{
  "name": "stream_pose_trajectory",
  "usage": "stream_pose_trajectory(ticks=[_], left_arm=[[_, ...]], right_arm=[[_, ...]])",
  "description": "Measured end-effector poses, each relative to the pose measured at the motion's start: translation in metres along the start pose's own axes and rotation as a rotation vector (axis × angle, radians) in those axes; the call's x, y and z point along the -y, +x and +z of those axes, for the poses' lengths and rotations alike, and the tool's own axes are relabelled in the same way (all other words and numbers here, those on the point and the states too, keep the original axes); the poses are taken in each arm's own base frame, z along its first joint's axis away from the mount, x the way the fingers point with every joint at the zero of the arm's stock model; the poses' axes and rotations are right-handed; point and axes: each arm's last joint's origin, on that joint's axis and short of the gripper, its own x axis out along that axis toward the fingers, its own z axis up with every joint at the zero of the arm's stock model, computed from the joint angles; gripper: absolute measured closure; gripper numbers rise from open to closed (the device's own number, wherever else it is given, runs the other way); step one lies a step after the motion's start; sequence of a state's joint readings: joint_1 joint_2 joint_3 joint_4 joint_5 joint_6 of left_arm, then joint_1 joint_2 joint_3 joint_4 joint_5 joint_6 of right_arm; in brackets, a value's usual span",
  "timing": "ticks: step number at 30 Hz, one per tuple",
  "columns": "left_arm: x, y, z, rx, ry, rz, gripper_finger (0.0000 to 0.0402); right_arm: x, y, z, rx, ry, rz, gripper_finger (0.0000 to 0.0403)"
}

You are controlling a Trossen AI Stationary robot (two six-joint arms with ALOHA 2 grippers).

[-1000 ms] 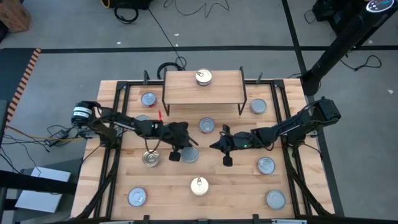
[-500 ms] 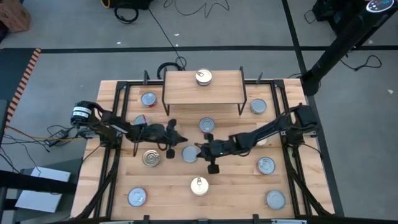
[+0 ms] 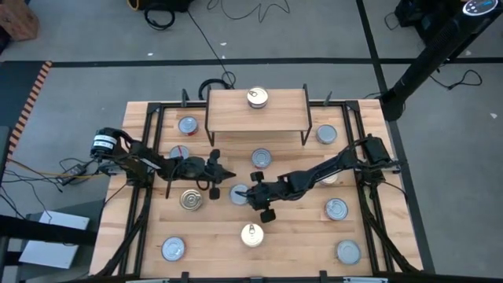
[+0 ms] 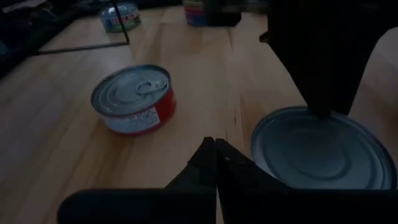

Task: Stack canned seafood by type on shelf
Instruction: Put the green tuna can on the shelf

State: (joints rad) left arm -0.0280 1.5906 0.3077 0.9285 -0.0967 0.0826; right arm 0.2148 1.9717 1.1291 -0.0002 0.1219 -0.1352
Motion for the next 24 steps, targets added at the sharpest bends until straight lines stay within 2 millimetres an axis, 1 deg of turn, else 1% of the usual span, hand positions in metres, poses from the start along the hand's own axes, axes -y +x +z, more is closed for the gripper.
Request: stream_pose_trajectory(ticks=[4,8,12,15,17,19,22,24], left_arm=[[0.000,0.000,0.000,0.004,-0.006,0.000,0.0402],[0.000,0.000,0.001,0.009,-0.008,0.000,0.0401],[0.002,0.000,0.001,0.011,-0.006,-0.007,0.0401],[0.004,0.000,0.002,0.014,-0.004,-0.016,0.0401],[0.005,0.000,0.002,0.016,-0.003,-0.018,0.0401],[0.005,0.000,0.002,0.020,-0.003,-0.019,0.0401],[0.006,0.000,0.002,0.021,-0.003,-0.021,0.0401],[0.006,-0.001,0.002,0.021,-0.003,-0.022,0.0401]], right_arm=[[0.001,0.000,-0.001,-0.012,0.002,-0.018,0.0322],[0.001,-0.002,-0.002,-0.033,0.026,-0.022,0.0347],[0.005,-0.007,-0.005,-0.084,0.140,-0.021,0.0382],[0.008,-0.013,-0.007,-0.118,0.251,-0.027,0.0395],[0.009,-0.018,-0.006,-0.121,0.310,-0.017,0.0394],[0.010,-0.024,-0.006,-0.130,0.338,0.002,0.0383],[0.011,-0.037,0.000,-0.110,0.335,0.002,0.0351],[0.013,-0.048,0.006,-0.081,0.319,-0.001,0.0328]])
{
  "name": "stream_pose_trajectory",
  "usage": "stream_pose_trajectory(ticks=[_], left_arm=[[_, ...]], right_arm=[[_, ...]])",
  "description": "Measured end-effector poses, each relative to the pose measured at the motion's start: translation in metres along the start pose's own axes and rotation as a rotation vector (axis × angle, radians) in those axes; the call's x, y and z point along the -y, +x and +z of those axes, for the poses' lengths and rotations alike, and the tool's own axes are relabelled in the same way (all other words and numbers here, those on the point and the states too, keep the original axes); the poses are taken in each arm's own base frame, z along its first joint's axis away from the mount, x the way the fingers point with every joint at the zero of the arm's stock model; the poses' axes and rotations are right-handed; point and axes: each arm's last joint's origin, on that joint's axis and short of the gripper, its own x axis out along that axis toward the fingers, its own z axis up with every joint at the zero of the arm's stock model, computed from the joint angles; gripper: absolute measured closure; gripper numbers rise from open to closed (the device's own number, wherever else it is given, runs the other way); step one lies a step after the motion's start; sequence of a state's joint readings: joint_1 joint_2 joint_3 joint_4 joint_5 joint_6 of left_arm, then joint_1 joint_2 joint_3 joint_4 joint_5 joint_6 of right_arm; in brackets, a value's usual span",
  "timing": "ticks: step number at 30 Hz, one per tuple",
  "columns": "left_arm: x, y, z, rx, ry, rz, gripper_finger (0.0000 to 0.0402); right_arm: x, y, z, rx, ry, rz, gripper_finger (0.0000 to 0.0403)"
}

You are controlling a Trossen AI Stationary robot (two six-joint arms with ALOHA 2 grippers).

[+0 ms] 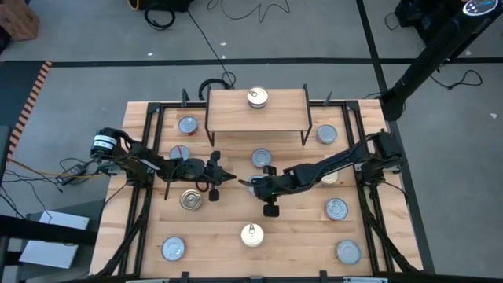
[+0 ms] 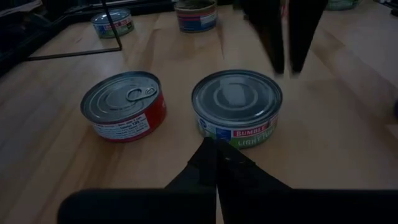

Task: Stack canned seafood by type on shelf
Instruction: Put the green tuna can on the shelf

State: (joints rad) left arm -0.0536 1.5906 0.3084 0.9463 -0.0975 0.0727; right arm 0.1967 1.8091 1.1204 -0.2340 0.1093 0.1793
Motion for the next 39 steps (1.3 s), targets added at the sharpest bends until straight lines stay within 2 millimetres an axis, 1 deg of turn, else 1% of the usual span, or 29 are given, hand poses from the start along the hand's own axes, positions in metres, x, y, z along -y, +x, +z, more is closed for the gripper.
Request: stream_pose_trajectory(ticks=[2,4,6,12,14,33,39], left_arm=[[0.000,0.000,0.000,0.000,0.000,0.000,0.0401],[0.000,0.000,0.000,0.000,0.000,0.000,0.0401],[0.000,0.000,0.000,-0.001,0.000,0.000,0.0401],[0.000,0.000,0.000,-0.002,0.000,0.000,0.0401],[0.000,0.000,0.000,-0.002,0.000,0.000,0.0401],[0.000,0.000,-0.002,-0.025,0.003,0.007,0.0401],[0.000,0.000,-0.002,-0.024,0.003,0.007,0.0401]], right_arm=[[0.001,-0.008,0.002,0.000,-0.030,-0.002,0.0307],[0.001,-0.009,-0.002,-0.040,-0.082,-0.004,0.0291],[0.002,-0.009,-0.004,-0.062,-0.128,-0.001,0.0283],[0.001,0.006,-0.012,-0.116,-0.190,-0.010,0.0286],[0.001,0.007,-0.013,-0.121,-0.196,-0.011,0.0289],[0.001,0.018,-0.019,-0.168,-0.262,-0.047,0.0352],[0.000,0.017,-0.019,-0.161,-0.263,-0.045,0.0392]])
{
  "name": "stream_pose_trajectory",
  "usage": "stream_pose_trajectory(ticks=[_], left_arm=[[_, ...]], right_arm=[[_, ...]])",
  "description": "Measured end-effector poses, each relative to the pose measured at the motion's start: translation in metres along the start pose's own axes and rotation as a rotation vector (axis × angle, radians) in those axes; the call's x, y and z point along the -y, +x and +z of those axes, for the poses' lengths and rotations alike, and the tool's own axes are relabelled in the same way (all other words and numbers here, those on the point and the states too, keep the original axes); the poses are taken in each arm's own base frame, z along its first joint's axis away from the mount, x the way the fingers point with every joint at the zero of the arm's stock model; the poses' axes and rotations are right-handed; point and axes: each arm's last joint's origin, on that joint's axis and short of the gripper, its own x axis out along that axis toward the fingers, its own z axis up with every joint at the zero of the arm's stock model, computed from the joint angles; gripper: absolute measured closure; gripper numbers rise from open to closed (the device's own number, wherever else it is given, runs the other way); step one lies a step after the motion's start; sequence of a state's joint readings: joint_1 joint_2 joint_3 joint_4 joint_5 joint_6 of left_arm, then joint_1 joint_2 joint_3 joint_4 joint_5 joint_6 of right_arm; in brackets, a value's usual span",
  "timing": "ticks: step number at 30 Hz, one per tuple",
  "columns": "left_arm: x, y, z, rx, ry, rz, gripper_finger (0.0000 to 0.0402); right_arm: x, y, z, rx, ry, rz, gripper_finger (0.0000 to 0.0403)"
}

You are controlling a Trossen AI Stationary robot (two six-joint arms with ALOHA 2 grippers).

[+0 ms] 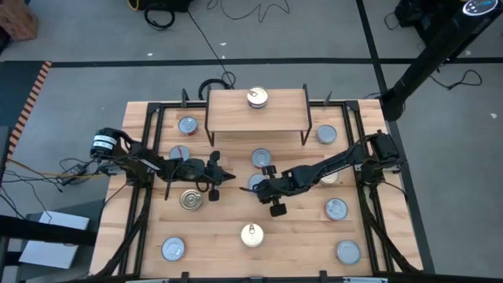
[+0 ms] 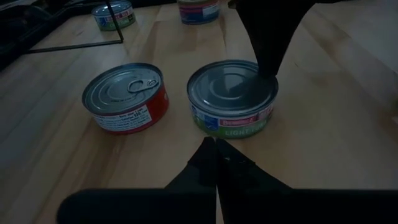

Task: Stack canned seafood by type on shelf
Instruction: Put the green tuna can on the shelf

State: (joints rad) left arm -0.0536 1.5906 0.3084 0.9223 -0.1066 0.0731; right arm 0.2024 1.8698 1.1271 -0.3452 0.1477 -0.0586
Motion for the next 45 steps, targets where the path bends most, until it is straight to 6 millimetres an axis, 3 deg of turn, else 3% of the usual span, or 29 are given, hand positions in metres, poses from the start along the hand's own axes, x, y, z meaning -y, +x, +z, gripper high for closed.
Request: stream_pose_trajectory(ticks=[9,18,30,38,45], left_arm=[[0.000,0.000,0.000,0.000,0.000,0.000,0.0401],[0.000,0.000,0.000,-0.001,-0.003,-0.001,0.0401],[0.000,0.000,-0.001,-0.008,-0.006,-0.002,0.0401],[0.000,0.000,-0.001,-0.011,-0.006,-0.002,0.0400],[0.000,0.000,-0.002,-0.023,-0.004,-0.002,0.0400]], right_arm=[[0.005,-0.007,0.013,-0.017,0.082,0.065,0.0399],[0.022,-0.018,0.031,0.026,0.274,0.192,0.0400],[-0.003,-0.019,0.030,0.011,0.111,0.020,0.0316],[-0.009,0.005,0.027,-0.022,0.091,-0.001,0.0322],[-0.009,0.010,0.026,-0.027,0.112,-0.059,0.0338]])
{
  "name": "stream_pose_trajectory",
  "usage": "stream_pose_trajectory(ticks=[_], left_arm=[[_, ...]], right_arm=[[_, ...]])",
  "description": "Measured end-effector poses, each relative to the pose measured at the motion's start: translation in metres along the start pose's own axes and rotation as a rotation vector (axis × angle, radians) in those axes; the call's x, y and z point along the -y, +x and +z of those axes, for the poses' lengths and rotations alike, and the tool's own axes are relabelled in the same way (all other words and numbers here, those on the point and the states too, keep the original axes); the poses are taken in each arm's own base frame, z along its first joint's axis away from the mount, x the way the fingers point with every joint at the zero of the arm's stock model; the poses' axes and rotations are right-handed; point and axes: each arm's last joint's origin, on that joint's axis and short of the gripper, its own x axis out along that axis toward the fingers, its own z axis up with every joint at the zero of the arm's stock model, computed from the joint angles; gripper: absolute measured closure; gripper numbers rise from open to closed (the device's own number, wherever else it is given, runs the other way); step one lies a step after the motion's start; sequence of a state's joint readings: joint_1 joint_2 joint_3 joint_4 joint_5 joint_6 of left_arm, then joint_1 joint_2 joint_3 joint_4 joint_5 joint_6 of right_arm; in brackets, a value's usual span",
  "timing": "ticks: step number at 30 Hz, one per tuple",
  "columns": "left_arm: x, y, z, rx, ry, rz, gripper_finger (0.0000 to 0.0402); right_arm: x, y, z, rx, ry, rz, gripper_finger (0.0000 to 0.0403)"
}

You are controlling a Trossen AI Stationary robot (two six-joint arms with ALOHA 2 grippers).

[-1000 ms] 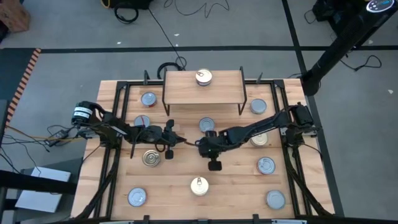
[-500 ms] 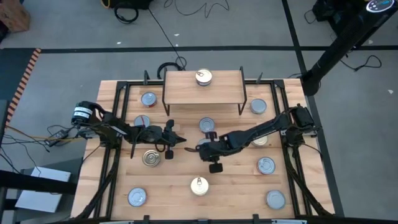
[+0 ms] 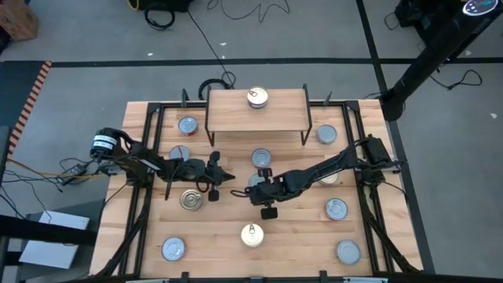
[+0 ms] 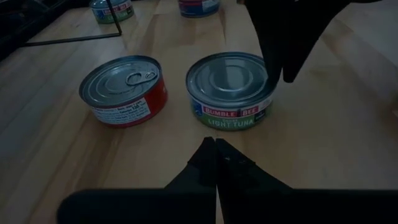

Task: Stack canned seafood by type on shelf
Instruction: Put the green tuna can on the shelf

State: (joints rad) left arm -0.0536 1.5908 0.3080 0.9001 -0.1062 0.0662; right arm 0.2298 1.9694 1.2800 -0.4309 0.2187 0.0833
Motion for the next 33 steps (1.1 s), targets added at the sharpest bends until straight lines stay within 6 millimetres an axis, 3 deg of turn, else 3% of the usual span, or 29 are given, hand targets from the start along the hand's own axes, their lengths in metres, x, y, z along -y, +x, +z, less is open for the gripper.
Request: stream_pose_trajectory(ticks=[5,19,33], left_arm=[[0.0000,0.0001,-0.0001,-0.002,0.000,0.000,0.0400],[-0.0001,0.0000,-0.0001,-0.002,0.000,0.002,0.0400],[-0.0001,0.0001,0.0000,-0.001,0.000,0.003,0.0400]], right_arm=[[0.0011,-0.0055,-0.0008,-0.001,0.019,-0.023,0.0343],[0.0023,-0.0075,-0.0035,-0.021,0.039,-0.080,0.0307],[0.0021,-0.0002,-0.0065,-0.057,0.014,-0.096,0.0318]])
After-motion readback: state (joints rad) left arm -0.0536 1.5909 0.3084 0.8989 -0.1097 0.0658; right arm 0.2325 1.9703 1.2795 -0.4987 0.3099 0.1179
